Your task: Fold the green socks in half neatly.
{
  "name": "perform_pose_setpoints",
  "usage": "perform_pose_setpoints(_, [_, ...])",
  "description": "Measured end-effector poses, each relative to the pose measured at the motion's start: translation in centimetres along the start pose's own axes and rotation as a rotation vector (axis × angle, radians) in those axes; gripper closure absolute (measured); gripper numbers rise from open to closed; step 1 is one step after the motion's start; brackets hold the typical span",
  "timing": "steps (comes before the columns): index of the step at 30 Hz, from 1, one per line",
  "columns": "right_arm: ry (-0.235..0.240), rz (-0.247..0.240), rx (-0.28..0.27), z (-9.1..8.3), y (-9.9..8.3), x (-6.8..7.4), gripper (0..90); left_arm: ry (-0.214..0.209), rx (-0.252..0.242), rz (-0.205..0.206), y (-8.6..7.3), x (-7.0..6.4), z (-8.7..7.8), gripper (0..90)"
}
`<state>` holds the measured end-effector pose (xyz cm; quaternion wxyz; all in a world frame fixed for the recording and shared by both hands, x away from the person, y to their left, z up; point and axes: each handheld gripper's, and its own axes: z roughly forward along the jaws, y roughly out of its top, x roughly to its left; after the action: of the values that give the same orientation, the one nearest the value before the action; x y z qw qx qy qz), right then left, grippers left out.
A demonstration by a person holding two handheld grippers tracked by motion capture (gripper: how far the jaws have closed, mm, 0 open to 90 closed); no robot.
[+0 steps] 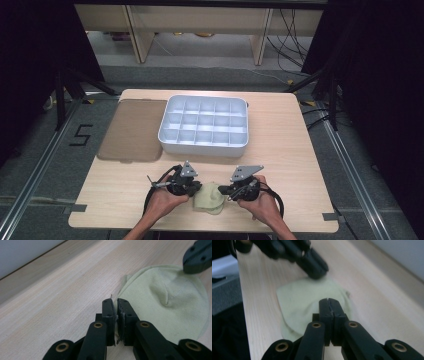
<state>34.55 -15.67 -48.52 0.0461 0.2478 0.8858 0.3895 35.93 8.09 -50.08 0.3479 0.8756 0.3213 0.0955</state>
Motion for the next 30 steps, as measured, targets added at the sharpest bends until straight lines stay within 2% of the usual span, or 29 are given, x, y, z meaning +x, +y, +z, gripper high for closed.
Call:
perform_pose_setpoints(3, [-0.013,-0.002,0.065,0.7,-0.8,-0.2,90.0,-0.004,-0.006,-0.004,0.0,0.0,0.0,83.7])
perform_pose_setpoints(5, [0.000,0.022,0.054,0.8,-1.2,-0.5,90.0,-0.004,-0.008,-0.001,0.0,0.1,0.0,83.7])
perform_pose_setpoints(6, [-0.004,0.026,0.058,0.6,-1.2,-0.5,90.0,0.001,-0.011,-0.012,-0.1,0.0,-0.1,83.4])
perform_pose_setpoints(7, [-0.005,0.032,0.057,0.6,-1.2,-0.6,90.0,0.010,-0.029,-0.023,-0.1,0.0,-0.1,83.0])
perform_pose_setpoints(9, [-0.007,0.029,0.054,0.6,-1.3,-0.6,90.0,0.031,-0.055,-0.011,-0.2,-0.1,-0.8,82.8])
perform_pose_setpoints(10, [-0.008,0.032,0.055,0.6,-1.2,-0.5,90.0,0.019,-0.070,-0.021,-0.3,-0.5,-1.3,82.8])
perform_pose_setpoints(12, [-0.012,0.027,0.054,0.6,-1.2,-0.5,90.0,-0.011,-0.089,-0.003,-0.7,-1.5,-2.3,82.6])
perform_pose_setpoints(13, [-0.008,0.030,0.055,0.6,-1.3,-0.5,90.0,-0.034,-0.098,-0.013,-1.0,-2.2,-2.6,82.5])
perform_pose_setpoints(15, [-0.012,0.027,0.055,0.6,-1.3,-0.5,90.0,-0.045,-0.075,0.012,-1.6,-3.1,-3.0,82.5])
perform_pose_setpoints(16, [-0.008,0.026,0.053,0.6,-1.3,-0.5,90.0,-0.063,-0.060,0.012,-2.0,-3.5,-2.8,82.3])
perform_pose_setpoints(19, [-0.006,0.018,0.051,0.6,-1.2,-0.5,90.0,-0.054,-0.005,0.062,-2.9,-3.8,-2.0,82.3])
perform_pose_setpoints(21, [-0.005,0.012,0.050,0.7,-1.3,-0.4,90.0,-0.055,-0.008,0.057,-2.8,-3.7,-2.1,82.5])
perform_pose_setpoints(23, [-0.005,0.006,0.048,0.7,-1.3,-0.4,90.0,-0.041,-0.005,0.075,-2.7,-3.6,-2.5,81.9])
perform_pose_setpoints(24, [-0.001,0.008,0.050,0.7,-1.3,-0.5,90.0,-0.050,-0.009,0.062,-2.7,-3.7,-2.6,81.5])
perform_pose_setpoints(25, [-0.002,0.010,0.049,0.7,-1.2,-0.5,89.8,-0.042,-0.020,0.039,-2.8,-3.7,-2.7,80.7])
perform_pose_setpoints(26, [-0.009,0.024,0.051,0.6,-1.2,-0.5,89.4,-0.033,-0.022,0.051,-2.8,-3.6,-2.8,79.8])
perform_pose_setpoints(27, [-0.010,0.037,0.049,0.5,-1.3,-0.4,89.2,-0.036,-0.021,0.034,-2.8,-3.6,-2.9,79.4])
perform_pose_setpoints(30, [-0.009,0.027,0.037,0.3,-1.2,-0.3,89.1,-0.027,-0.039,0.000,-2.8,-3.0,-3.1,74.5])
